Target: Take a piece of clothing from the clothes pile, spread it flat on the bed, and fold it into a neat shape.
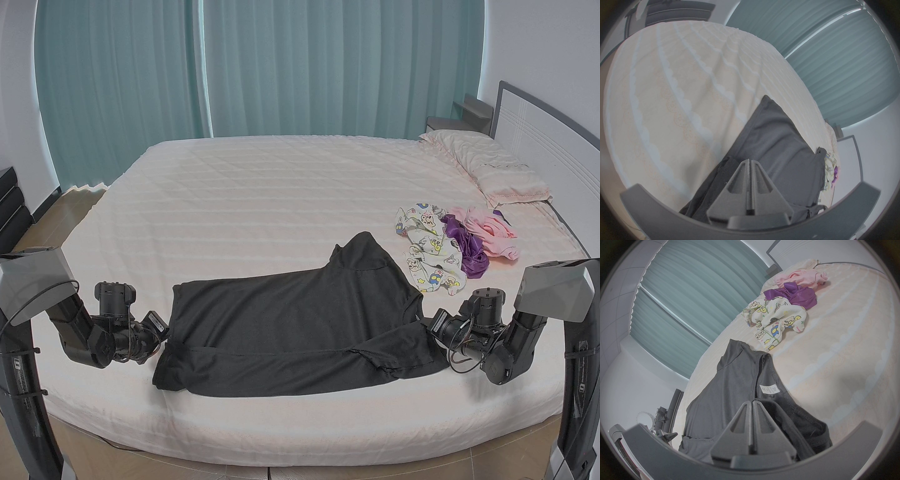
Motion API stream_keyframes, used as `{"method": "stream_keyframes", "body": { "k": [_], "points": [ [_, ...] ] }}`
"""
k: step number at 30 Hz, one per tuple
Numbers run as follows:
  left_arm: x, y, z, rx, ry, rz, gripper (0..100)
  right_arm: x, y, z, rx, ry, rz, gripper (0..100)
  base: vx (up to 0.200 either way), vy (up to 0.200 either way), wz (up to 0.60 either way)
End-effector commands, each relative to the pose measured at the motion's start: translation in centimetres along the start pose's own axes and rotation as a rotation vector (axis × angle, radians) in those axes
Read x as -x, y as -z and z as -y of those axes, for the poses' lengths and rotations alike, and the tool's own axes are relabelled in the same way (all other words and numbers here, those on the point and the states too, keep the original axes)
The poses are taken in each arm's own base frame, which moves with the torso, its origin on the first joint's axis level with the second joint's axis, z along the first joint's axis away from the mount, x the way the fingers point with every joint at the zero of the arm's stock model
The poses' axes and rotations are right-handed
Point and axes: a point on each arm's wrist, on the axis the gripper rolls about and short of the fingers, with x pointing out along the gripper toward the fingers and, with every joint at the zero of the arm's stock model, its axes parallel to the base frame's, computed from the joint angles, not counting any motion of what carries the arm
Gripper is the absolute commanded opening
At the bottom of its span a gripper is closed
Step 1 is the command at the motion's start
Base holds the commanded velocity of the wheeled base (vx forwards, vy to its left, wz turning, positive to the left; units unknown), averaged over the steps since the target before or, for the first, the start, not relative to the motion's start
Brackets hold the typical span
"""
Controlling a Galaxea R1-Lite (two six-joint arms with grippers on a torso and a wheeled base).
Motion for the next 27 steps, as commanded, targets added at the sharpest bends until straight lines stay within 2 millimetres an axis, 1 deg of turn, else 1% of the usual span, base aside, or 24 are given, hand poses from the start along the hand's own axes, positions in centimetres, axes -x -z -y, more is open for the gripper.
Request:
{"method": "stream_keyframes", "body": {
  "k": [1, 2, 4, 5, 6, 8, 12, 19, 25, 27],
  "points": [
    [1.6, -1.4, 0.3, -0.034, 0.062, 0.003, 0, 0.1, 0.6, -0.1, 0.003, 0.002, -0.018, 0, 0.0, 0.0, 0.0],
    [1.7, -1.5, 0.2, -0.04, 0.068, 0.0, 100, 0.1, 0.6, 0.0, 0.003, 0.003, -0.019, 0, 0.0, 0.0, 0.0],
    [1.9, -1.8, 0.2, -0.058, 0.091, -0.008, 100, 0.2, 0.7, 0.0, 0.002, 0.005, -0.021, 0, 0.0, 0.0, 0.0],
    [1.8, -2.5, -0.4, -0.098, 0.124, -0.033, 100, 0.3, 0.7, 0.0, 0.003, 0.002, -0.018, 0, 0.0, 0.0, 0.0],
    [1.8, -2.5, -0.5, -0.101, 0.127, -0.035, 100, 0.3, 0.7, 0.0, 0.003, 0.0, -0.016, 0, 0.0, 0.0, 0.0],
    [1.8, -2.7, -1.0, -0.195, 0.168, -0.077, 100, 0.4, 0.8, 0.0, 0.005, -0.001, -0.017, 0, 0.0, 0.0, 0.0],
    [1.3, -2.2, -1.6, -0.273, 0.207, -0.149, 100, 0.4, 1.1, 0.0, 0.008, -0.003, -0.023, 0, 0.0, 0.0, 0.0],
    [-0.5, -1.0, -2.8, -0.409, 0.22, -0.204, 100, 0.4, 1.1, -0.1, 0.009, -0.005, -0.025, 0, 0.0, 0.0, 0.0],
    [-1.0, -0.9, -3.1, -0.423, 0.223, -0.212, 100, 0.4, 1.1, -0.1, 0.008, -0.006, -0.024, 0, 0.0, 0.0, 0.0],
    [-1.4, -0.8, -2.8, -0.43, 0.236, -0.213, 100, 0.4, 1.2, -0.1, 0.007, -0.005, -0.027, 0, 0.0, 0.0, 0.0]
  ]
}}
